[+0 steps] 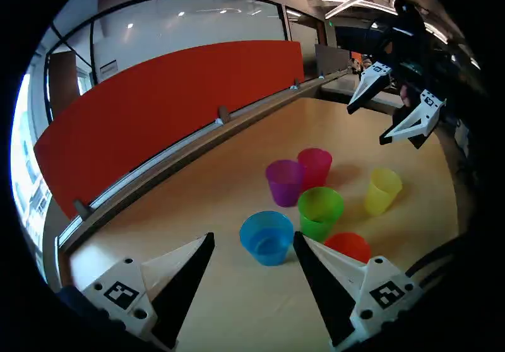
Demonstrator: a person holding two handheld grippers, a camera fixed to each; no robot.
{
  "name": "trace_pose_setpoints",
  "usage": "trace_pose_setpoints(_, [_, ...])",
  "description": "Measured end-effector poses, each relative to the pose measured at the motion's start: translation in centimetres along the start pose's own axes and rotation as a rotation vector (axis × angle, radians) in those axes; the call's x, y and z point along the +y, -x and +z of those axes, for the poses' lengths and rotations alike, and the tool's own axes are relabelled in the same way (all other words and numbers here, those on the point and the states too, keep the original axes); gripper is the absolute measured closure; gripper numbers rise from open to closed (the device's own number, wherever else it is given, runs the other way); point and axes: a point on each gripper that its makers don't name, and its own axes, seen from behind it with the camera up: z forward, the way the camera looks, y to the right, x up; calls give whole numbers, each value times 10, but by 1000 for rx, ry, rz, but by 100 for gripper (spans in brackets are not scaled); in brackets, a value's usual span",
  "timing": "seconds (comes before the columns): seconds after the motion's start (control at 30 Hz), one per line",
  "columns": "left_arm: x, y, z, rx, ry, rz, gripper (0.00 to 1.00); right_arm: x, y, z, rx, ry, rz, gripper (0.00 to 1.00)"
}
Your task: Pour water
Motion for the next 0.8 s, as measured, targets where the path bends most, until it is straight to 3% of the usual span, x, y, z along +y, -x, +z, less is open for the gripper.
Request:
trace_pose_setpoints(0.4, [0, 12, 20, -30, 30, 3, 7, 0, 3, 14, -13, -19, -4, 0])
trace_pose_setpoints(0.8, [13, 19, 31, -55, 78, 28, 7, -2, 10, 23, -26, -40, -8, 0])
